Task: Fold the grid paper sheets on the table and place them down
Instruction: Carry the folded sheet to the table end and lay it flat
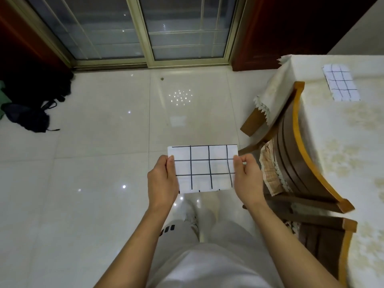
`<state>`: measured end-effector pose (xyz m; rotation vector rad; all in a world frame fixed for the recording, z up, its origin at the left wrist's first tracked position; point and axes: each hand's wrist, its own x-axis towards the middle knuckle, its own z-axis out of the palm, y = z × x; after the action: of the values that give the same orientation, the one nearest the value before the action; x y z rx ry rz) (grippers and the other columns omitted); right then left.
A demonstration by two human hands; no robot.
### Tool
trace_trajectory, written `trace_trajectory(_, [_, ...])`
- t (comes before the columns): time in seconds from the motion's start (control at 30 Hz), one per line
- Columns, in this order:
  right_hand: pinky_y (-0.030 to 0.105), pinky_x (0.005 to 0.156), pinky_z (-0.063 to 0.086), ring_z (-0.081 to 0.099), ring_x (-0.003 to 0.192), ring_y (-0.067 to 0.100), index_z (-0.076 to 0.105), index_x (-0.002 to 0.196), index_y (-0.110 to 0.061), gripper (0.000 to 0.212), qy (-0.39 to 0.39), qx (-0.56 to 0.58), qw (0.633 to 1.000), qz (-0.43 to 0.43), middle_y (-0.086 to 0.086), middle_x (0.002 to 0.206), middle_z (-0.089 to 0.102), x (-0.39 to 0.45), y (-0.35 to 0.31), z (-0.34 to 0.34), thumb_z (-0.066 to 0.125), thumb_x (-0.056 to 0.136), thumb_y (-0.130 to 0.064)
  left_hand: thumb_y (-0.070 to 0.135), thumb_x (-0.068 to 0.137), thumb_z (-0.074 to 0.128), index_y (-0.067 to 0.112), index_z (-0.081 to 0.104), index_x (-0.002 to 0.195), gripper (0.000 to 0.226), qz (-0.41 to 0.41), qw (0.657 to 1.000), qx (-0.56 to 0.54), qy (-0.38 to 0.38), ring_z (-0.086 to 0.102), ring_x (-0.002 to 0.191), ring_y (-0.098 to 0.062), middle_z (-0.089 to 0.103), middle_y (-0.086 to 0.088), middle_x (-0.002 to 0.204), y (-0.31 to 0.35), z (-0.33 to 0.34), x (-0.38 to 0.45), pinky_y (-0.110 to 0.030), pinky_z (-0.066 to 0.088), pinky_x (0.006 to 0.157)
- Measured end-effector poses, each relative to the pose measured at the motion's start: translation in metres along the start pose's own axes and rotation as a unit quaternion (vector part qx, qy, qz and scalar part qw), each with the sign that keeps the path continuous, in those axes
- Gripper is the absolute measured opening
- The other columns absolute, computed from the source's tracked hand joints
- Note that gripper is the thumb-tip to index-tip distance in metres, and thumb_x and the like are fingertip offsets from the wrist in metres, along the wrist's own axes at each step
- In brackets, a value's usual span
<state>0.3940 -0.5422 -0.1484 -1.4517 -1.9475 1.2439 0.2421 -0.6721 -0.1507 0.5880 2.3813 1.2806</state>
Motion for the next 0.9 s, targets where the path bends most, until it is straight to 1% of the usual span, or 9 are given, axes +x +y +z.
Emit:
trace_trajectory(0.07, [0.023, 0.049, 0.039, 0.045, 0.049, 0.002, 0.049, 0.086, -0.015, 0.022, 0.004, 0.001, 1.000, 0.004, -0.001, 0.060, 0.049, 0.015, -0.009, 0.008, 0.044, 0.103, -0.028, 0.033, 0.105, 0.038, 0.016, 0.038, 0.069, 0.041, 0.006, 1.000, 0.002, -0.003, 0.040, 0.049, -0.021, 0.037, 0.003, 0.054, 0.002, 0.000, 0.022, -0.048, 0.045, 0.049])
trace_trajectory(0.13, [0.025, 0.049, 0.038, 0.046, 0.049, 0.003, 0.048, 0.085, -0.014, 0.023, 0.009, -0.001, 1.000, 0.007, 0.000, 0.059, 0.050, 0.027, -0.016, 0.013, 0.044, 0.103, -0.028, 0.036, 0.105, 0.038, 0.019, 0.037, 0.068, 0.041, -0.006, 1.000, -0.002, -0.012, 0.041, 0.049, -0.023, 0.035, 0.005, 0.054, 0.003, 0.000, 0.039, -0.051, 0.049, 0.048])
trace_trajectory(0.27, [0.027, 0.052, 0.038, 0.048, 0.053, 0.003, 0.049, 0.085, -0.012, 0.024, 0.020, 0.001, 1.000, 0.013, 0.000, 0.060, 0.052, 0.057, -0.030, 0.020, 0.046, 0.103, -0.026, 0.035, 0.105, 0.038, 0.021, 0.036, 0.067, 0.041, -0.015, 1.000, -0.003, -0.024, 0.041, 0.048, -0.024, 0.035, 0.005, 0.053, 0.011, 0.004, 0.071, -0.053, 0.049, 0.048])
trace_trajectory(0.37, [0.028, 0.054, 0.040, 0.050, 0.055, 0.003, 0.049, 0.084, -0.014, 0.023, 0.024, -0.007, 1.000, 0.019, -0.003, 0.063, 0.053, 0.080, -0.034, 0.026, 0.046, 0.103, -0.027, 0.033, 0.105, 0.039, 0.021, 0.037, 0.067, 0.040, -0.010, 0.999, -0.004, -0.031, 0.042, 0.047, -0.023, 0.035, 0.006, 0.052, 0.020, 0.009, 0.095, -0.050, 0.049, 0.047])
trace_trajectory(0.53, [0.033, 0.058, 0.043, 0.051, 0.060, 0.008, 0.051, 0.087, -0.010, 0.023, 0.027, -0.005, 0.999, 0.019, -0.003, 0.068, 0.055, 0.125, -0.039, 0.028, 0.046, 0.103, -0.026, 0.032, 0.105, 0.039, 0.016, 0.040, 0.069, 0.040, -0.007, 0.999, 0.006, -0.037, 0.044, 0.043, -0.018, 0.037, 0.004, 0.051, 0.035, 0.028, 0.138, -0.047, 0.048, 0.045])
trace_trajectory(0.6, [0.031, 0.054, 0.041, 0.048, 0.055, 0.010, 0.050, 0.086, -0.010, 0.023, 0.033, 0.001, 0.999, 0.019, -0.003, 0.065, 0.053, 0.149, -0.042, 0.027, 0.046, 0.103, -0.025, 0.032, 0.105, 0.039, 0.015, 0.040, 0.069, 0.039, -0.003, 0.999, 0.010, -0.038, 0.042, 0.044, -0.017, 0.038, 0.004, 0.052, 0.043, 0.040, 0.159, -0.043, 0.047, 0.043])
trace_trajectory(0.67, [0.026, 0.049, 0.039, 0.047, 0.053, 0.012, 0.049, 0.085, -0.012, 0.022, 0.034, 0.011, 0.999, 0.022, -0.001, 0.062, 0.052, 0.176, -0.044, 0.026, 0.046, 0.102, -0.025, 0.031, 0.105, 0.039, 0.014, 0.041, 0.070, 0.039, 0.005, 0.999, 0.011, -0.039, 0.042, 0.045, -0.017, 0.037, 0.003, 0.053, 0.053, 0.052, 0.181, -0.034, 0.043, 0.038])
trace_trajectory(0.73, [0.023, 0.049, 0.037, 0.046, 0.052, 0.012, 0.049, 0.085, -0.013, 0.023, 0.034, 0.017, 0.999, 0.024, 0.001, 0.062, 0.053, 0.205, -0.047, 0.023, 0.046, 0.103, -0.027, 0.030, 0.106, 0.039, 0.012, 0.040, 0.070, 0.040, 0.015, 0.999, 0.005, -0.040, 0.040, 0.045, -0.015, 0.036, 0.002, 0.053, 0.067, 0.066, 0.206, -0.026, 0.039, 0.037])
trace_trajectory(0.9, [0.020, 0.049, 0.036, 0.044, 0.048, 0.004, 0.046, 0.082, -0.016, 0.023, 0.061, 0.046, 0.997, 0.020, -0.002, 0.057, 0.047, 0.286, -0.058, 0.000, 0.046, 0.103, -0.025, 0.028, 0.105, 0.041, 0.018, 0.036, 0.066, 0.040, 0.040, 0.998, 0.012, -0.044, 0.033, 0.048, -0.008, 0.034, 0.006, 0.054, 0.115, 0.111, 0.270, -0.028, 0.035, 0.045])
